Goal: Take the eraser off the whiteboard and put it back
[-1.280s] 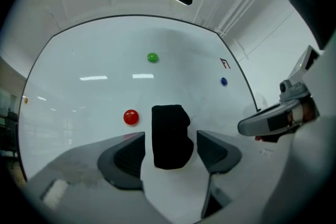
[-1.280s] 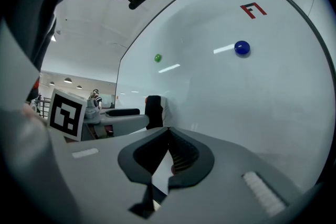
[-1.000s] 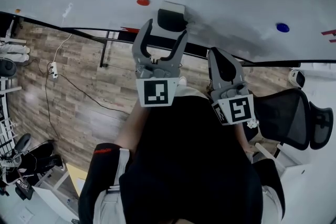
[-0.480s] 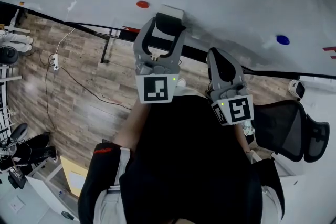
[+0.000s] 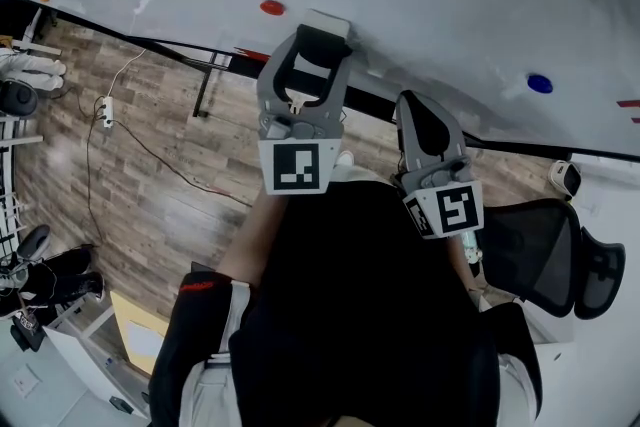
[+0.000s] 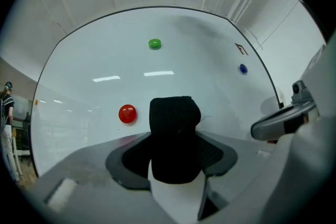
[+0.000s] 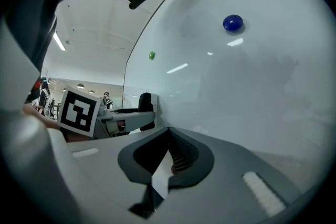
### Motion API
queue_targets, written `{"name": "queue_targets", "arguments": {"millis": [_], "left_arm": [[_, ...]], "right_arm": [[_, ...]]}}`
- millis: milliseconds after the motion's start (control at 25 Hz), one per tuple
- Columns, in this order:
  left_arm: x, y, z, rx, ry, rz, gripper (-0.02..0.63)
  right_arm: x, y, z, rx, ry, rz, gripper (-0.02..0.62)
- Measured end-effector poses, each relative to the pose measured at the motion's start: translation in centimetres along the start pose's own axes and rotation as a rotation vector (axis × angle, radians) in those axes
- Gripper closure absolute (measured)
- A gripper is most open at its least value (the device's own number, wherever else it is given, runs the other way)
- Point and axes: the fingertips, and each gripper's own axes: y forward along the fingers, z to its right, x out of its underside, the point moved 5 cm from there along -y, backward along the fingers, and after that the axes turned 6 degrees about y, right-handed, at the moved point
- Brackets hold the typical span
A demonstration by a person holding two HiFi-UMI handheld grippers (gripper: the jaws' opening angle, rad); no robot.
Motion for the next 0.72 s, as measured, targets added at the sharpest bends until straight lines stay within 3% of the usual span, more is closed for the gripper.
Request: {"name": "queue_targets", "arguments": {"millis": [400, 720], "left_arm": [[0.0, -0.3, -0.3, 0.013, -0.020, -0.014, 0.376], [-0.7, -0.7, -0.3, 0.057, -0.019, 0.026, 0.377]], "right_arm": [[0.3, 0.0, -0.4, 0.007, -0.006, -0.010, 0.594], [0.5, 0.2, -1.0, 0.038, 0.006, -0.007, 0.594]]}}
